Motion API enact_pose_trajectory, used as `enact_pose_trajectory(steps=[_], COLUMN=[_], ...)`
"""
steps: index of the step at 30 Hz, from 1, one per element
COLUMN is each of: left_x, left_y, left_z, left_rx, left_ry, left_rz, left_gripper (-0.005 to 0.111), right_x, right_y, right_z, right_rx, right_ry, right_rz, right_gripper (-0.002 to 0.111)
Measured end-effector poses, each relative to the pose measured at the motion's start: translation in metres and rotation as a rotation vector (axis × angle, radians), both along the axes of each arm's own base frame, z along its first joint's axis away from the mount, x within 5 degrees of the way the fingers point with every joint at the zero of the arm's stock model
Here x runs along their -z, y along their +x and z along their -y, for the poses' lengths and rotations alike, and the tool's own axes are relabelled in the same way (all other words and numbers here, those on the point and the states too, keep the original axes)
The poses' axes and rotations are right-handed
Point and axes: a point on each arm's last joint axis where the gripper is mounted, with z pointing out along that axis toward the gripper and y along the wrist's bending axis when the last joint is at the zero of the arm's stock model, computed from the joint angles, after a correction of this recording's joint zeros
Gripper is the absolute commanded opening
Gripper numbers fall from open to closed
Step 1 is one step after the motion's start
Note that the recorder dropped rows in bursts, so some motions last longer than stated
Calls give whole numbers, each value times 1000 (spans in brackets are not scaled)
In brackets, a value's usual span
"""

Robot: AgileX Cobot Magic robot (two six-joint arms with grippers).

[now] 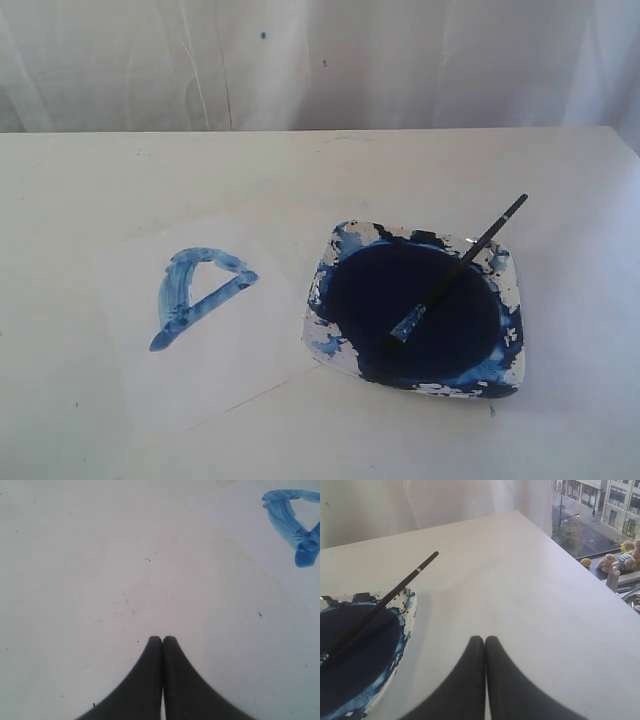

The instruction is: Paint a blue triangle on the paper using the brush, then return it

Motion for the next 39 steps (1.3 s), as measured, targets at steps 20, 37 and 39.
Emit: enact_pose_trajectory(steps=[20,37,39], left_x=[0,0,0], left_y=[0,0,0], left_z=[0,0,0], left_rx=[0,0,0], left_ry=[0,0,0], left_rz=[0,0,0], left_gripper=[0,0,0], right_x=[2,2,2], right_y=[-1,-1,-1], right_z=[-5,-5,-5], right_rx=[-94,-92,-92], right_ry=[-7,-7,-7], right_rz=[-18,-18,-18], right_gripper=[0,0,0])
